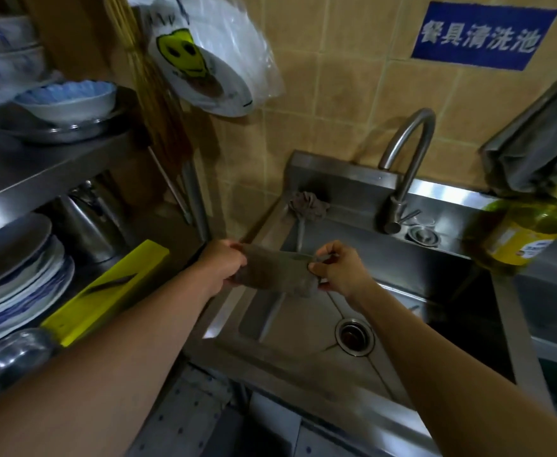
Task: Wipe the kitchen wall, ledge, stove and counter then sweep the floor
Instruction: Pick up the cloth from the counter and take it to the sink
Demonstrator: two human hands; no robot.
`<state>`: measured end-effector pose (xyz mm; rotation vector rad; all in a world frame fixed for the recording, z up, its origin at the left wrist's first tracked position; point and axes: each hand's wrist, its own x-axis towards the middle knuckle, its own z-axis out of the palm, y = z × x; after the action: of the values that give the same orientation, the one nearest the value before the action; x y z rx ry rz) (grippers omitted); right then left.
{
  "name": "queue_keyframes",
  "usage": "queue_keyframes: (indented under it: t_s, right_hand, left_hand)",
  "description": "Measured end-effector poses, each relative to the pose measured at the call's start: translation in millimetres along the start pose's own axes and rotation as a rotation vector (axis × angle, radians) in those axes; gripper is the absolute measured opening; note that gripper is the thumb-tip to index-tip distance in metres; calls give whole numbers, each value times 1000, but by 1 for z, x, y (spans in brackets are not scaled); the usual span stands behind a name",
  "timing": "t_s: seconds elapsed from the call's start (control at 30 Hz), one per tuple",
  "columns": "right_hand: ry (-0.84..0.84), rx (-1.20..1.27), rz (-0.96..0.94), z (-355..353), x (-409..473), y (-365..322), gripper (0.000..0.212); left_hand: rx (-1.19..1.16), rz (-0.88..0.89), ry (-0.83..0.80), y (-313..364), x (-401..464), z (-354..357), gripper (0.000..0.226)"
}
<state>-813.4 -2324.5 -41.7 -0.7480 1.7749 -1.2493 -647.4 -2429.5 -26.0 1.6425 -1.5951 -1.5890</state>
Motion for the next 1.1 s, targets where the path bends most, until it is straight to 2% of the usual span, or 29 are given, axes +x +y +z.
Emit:
queue_keyframes:
  t_s: [0.07,0.27,0.43,0.63,0.77,0.9,1.0,1.1]
  right_hand:
    - [-34,-1,35,4,24,-2,20]
    - [-65,-16,102,18,86,9,36]
    - [-3,3,102,34,129,31,34]
    - [91,7,143,58,173,54,40]
    - [215,1,198,66,187,71,28]
    - [270,-100,252,78,189,83,27]
    - [323,-161,272,87,183,84,43]
    - [434,-391,162,93,172,87,53]
  left_hand:
    - [-2,-30,31,2,25,-2,34]
    - [-8,-91,65,5,93,2,30]
    - [41,-66,101,5,147,8,33]
    - [224,-34,130,-14,214,13,12]
    - [294,-40,101,-27,235,20,8]
    - [410,4,113,-36,239,26,23]
    - [493,54,160,-35,237,24,34]
    - [744,318,192,-33,227,16,21]
